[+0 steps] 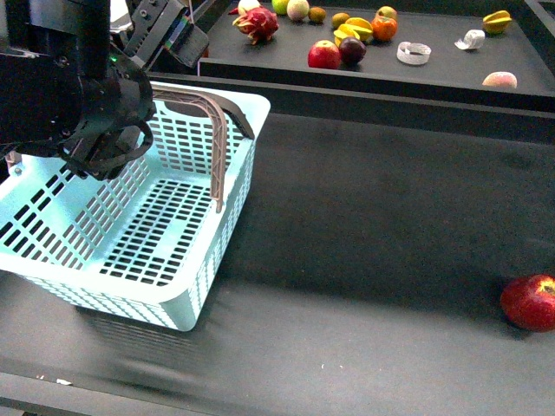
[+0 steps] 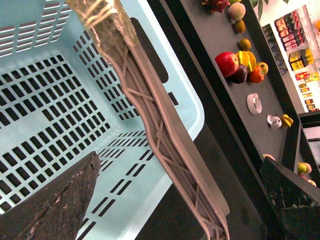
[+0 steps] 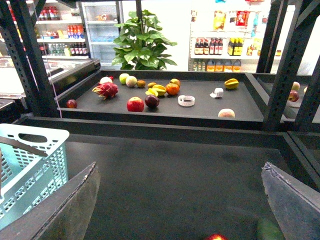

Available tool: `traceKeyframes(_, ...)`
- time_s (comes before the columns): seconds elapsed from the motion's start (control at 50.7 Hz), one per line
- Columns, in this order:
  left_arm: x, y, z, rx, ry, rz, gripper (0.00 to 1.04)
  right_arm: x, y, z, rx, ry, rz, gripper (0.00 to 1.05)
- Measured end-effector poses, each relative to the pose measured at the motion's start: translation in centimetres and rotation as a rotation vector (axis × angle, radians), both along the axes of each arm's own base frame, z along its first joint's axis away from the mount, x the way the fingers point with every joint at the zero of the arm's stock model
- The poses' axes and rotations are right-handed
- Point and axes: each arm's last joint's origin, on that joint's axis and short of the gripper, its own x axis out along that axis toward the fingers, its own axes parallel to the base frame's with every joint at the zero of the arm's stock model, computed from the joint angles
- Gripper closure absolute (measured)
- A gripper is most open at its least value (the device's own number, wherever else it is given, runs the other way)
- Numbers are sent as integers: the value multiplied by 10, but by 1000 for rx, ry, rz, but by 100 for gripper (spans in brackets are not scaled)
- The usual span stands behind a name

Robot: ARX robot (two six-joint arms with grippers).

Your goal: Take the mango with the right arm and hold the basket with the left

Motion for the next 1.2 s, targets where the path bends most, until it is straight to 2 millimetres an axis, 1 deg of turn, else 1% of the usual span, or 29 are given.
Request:
traceKeyframes(0.158, 16, -1, -6, -16, 7, 6, 8, 0, 0, 0, 0, 0, 0, 8)
traceKeyframes(0.197, 22, 0, -8, -16, 13, 10, 8, 0, 0, 0, 0, 0, 0, 8)
traceKeyframes(0.315, 32, 2, -13, -14, 26, 22, 8, 0, 0, 0, 0, 0, 0, 8)
traceKeyframes(0.513, 46, 3, -11, -21, 18, 24, 8, 0, 0, 0, 0, 0, 0, 8)
traceKeyframes(0.532, 47, 3, -11, -21, 18, 22, 10, 0, 0, 0, 0, 0, 0, 8)
traceKeyframes(0.572, 50, 2, -11, -23, 16, 20, 21, 0, 0, 0, 0, 0, 0, 8)
traceKeyframes(0.769, 53, 1, -20, -22, 38, 12, 59, 0, 0, 0, 0, 0, 0, 8)
traceKeyframes(0.808, 53, 1, -21, -21, 41, 12, 64, 0, 0, 0, 0, 0, 0, 8)
traceKeyframes(0.868, 53, 1, -21, -25, 41, 12, 75, 0, 0, 0, 0, 0, 0, 8)
traceKeyframes(0.907, 53, 0, -21, -57, 41, 20, 80, 0, 0, 0, 0, 0, 0, 8)
traceKeyframes(0.946, 53, 0, -21, -79, 40, 26, 85, 0, 0, 0, 0, 0, 0, 8)
traceKeyframes(0.966, 53, 0, -21, -80, 41, 25, 87, 0, 0, 0, 0, 0, 0, 8)
traceKeyframes(1.045, 51, -1, -22, -72, 46, 18, 97, 0, 0, 0, 0, 0, 0, 8)
traceKeyframes(1.144, 48, -4, -20, 12, 43, -49, 99, 0, 0, 0, 0, 0, 0, 8)
traceKeyframes(1.203, 42, -5, -17, 39, 39, -70, 99, 0, 0, 0, 0, 0, 0, 8)
